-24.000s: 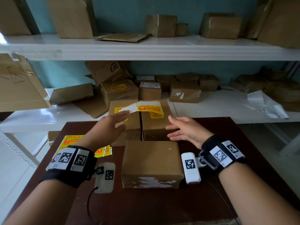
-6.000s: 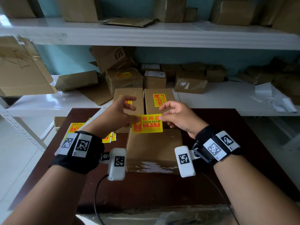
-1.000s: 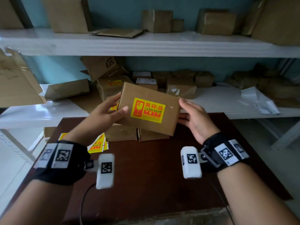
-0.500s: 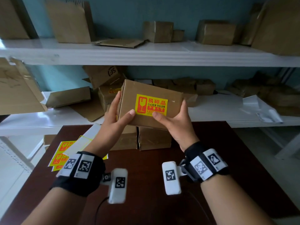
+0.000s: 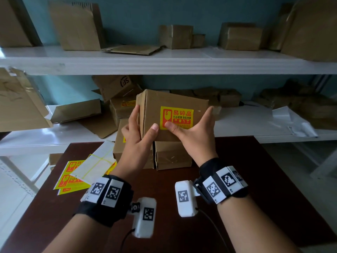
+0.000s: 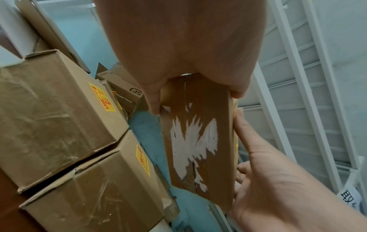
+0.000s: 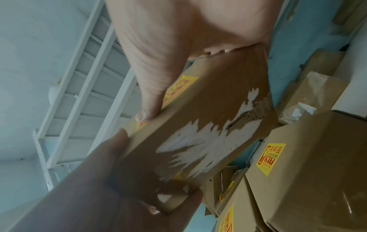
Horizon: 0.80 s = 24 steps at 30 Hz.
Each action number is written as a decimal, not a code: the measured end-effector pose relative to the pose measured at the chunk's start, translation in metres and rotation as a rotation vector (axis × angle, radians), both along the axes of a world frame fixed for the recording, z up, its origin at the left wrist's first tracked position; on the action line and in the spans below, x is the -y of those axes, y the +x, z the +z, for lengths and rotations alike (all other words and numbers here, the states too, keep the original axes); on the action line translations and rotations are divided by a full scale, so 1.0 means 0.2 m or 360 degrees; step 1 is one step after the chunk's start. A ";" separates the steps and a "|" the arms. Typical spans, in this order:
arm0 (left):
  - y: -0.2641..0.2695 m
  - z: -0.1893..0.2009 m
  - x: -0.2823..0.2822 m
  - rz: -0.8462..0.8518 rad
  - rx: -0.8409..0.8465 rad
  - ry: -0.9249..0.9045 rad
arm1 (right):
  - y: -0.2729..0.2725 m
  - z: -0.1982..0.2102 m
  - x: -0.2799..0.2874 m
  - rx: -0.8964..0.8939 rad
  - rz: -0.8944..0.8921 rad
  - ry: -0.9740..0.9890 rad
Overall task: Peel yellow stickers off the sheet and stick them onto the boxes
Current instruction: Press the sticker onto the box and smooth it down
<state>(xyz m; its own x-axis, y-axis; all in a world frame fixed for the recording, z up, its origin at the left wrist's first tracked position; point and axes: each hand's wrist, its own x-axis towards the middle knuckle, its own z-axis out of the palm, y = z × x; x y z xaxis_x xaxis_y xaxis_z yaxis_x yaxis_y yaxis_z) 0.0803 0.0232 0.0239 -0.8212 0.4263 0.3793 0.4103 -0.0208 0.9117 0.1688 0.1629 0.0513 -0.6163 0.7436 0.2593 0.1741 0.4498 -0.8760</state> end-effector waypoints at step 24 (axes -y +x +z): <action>0.02 -0.01 -0.01 -0.0144 -0.0061 -0.0001 | -0.01 0.03 -0.03 0.0082 0.0139 -0.0049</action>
